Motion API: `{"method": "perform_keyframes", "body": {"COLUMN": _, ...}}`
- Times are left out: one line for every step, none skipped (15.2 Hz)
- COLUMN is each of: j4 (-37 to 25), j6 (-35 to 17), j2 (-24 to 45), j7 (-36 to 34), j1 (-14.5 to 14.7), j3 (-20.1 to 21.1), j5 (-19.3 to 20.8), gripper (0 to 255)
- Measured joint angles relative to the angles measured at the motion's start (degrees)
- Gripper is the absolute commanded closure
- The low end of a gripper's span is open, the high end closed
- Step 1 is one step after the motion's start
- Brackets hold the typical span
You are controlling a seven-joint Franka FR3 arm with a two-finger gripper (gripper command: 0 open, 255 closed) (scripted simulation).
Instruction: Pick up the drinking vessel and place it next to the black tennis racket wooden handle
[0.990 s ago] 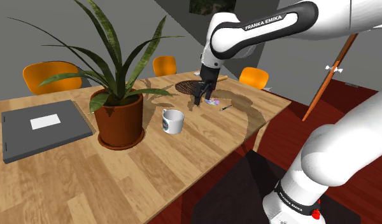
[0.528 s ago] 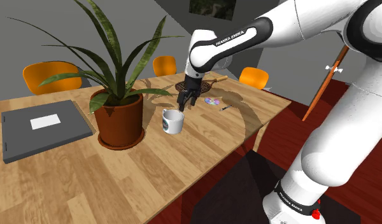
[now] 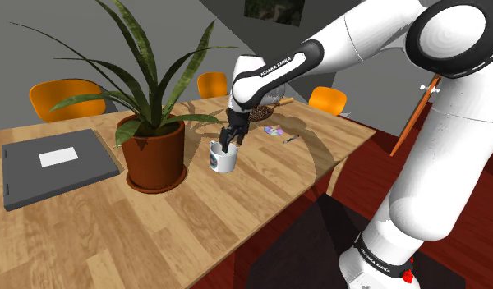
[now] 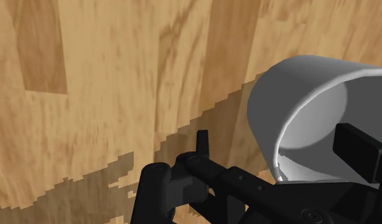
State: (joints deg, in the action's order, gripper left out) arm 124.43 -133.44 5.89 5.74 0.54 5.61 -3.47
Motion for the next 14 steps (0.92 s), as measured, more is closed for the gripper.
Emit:
{"method": "perform_keyframes", "body": {"j4": 0.02, "j6": -0.61, "j2": 0.59, "j7": 0.06, "j1": -0.02, "j3": -0.02, "j5": 0.03, "gripper": 0}}
{"method": "perform_keyframes", "body": {"j4": 0.32, "j6": -1.26, "j2": 0.94, "j7": 0.00, "j1": 0.03, "j3": 0.01, "j5": 0.05, "gripper": 0}}
{"method": "perform_keyframes", "body": {"j4": 0.44, "j6": -1.58, "j2": 1.14, "j7": -0.04, "j1": 0.06, "j3": 0.02, "j5": 0.06, "gripper": 0}}
{"method": "perform_keyframes", "body": {"j4": 0.47, "j6": -1.72, "j2": 1.24, "j7": -0.05, "j1": 0.07, "j3": 0.03, "j5": 0.07, "gripper": 0}}
{"method": "perform_keyframes", "body": {"j4": 0.48, "j6": -1.80, "j2": 1.30, "j7": -0.04, "j1": 0.07, "j3": 0.03, "j5": 0.07, "gripper": 0}}
{"method": "perform_keyframes", "body": {"j4": 0.49, "j6": -1.84, "j2": 1.32, "j7": -0.04, "j1": 0.07, "j3": 0.02, "j5": 0.07, "gripper": 0}}
{"method": "perform_keyframes", "body": {"j4": 0.50, "j6": -1.86, "j2": 1.33, "j7": -0.04, "j1": 0.07, "j3": 0.02, "j5": 0.07, "gripper": 0}}
{"method": "perform_keyframes", "body": {"j4": 0.50, "j6": -1.87, "j2": 1.34, "j7": -0.04, "j1": 0.07, "j3": 0.02, "j5": 0.07, "gripper": 0}}
{"method": "perform_keyframes", "body": {"j4": 0.50, "j6": -1.87, "j2": 1.34, "j7": -0.04, "j1": 0.07, "j3": 0.02, "j5": 0.07, "gripper": 0}}
{"method": "perform_keyframes", "body": {"j4": 0.50, "j6": -1.87, "j2": 1.34, "j7": -0.04, "j1": 0.07, "j3": 0.02, "j5": 0.07, "gripper": 255}}
{"method": "perform_keyframes", "body": {"j4": 0.50, "j6": -1.87, "j2": 1.33, "j7": -0.04, "j1": 0.07, "j3": 0.02, "j5": 0.07, "gripper": 255}}
{"method": "perform_keyframes", "body": {"j4": 0.50, "j6": -1.87, "j2": 1.34, "j7": -0.04, "j1": 0.07, "j3": 0.02, "j5": 0.07, "gripper": 255}}
{"method": "perform_keyframes", "body": {"j4": 0.50, "j6": -1.87, "j2": 1.34, "j7": -0.04, "j1": 0.07, "j3": 0.02, "j5": 0.07, "gripper": 255}}
{"method": "perform_keyframes", "body": {"j4": 0.50, "j6": -1.87, "j2": 1.33, "j7": -0.04, "j1": 0.07, "j3": 0.02, "j5": 0.07, "gripper": 255}}
